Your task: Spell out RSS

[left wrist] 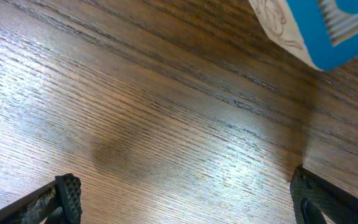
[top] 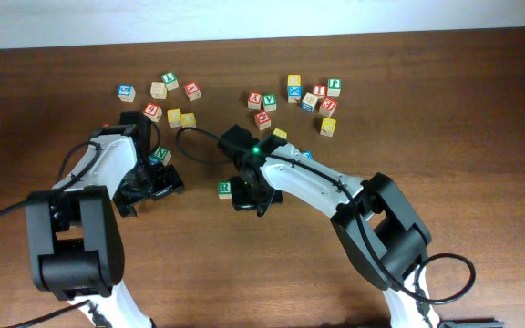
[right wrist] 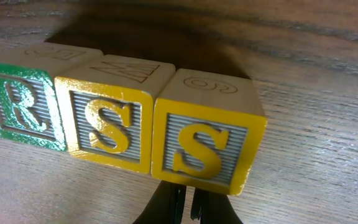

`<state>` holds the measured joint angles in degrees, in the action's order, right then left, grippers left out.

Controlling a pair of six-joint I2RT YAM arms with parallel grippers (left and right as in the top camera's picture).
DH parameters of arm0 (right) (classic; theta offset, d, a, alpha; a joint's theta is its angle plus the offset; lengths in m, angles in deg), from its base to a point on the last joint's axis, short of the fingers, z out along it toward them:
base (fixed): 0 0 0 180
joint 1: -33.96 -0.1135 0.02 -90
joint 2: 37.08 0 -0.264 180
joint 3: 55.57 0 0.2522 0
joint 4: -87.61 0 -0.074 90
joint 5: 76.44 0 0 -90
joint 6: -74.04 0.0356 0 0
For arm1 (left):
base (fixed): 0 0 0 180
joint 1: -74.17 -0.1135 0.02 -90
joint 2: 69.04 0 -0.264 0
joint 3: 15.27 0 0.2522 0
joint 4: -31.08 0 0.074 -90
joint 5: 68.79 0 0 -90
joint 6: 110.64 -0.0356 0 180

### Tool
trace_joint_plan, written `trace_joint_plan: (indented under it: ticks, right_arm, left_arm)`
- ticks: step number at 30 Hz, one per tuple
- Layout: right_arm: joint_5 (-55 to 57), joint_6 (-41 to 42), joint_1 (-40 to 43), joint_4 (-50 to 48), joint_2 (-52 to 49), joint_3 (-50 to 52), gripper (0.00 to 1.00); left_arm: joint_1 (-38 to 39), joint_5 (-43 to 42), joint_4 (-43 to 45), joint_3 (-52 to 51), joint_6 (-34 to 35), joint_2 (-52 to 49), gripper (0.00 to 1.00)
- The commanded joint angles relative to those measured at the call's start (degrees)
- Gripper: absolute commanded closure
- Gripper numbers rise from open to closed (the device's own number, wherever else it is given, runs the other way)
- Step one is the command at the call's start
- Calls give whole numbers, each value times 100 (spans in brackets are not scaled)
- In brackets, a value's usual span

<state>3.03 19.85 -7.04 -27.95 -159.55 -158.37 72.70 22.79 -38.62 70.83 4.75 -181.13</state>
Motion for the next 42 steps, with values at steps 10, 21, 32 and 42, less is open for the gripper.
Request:
trace_joint_plan:
  ticks: [10, 21, 32, 42]
  right_arm:
    - [223, 24, -31, -37, -70, 39, 96]
    - [223, 24, -31, -105, -70, 39, 96]
    - [-131, 20, -28, -15, -46, -22, 96]
    - [-92, -284, 131, 984, 247, -660, 96]
  left_arm:
    - [-15, 83, 11, 90, 92, -72, 1]
    - [-15, 83, 11, 90, 92, -72, 1]
    - [-15, 83, 11, 90, 92, -72, 1]
    - [-15, 83, 11, 90, 92, -72, 1]
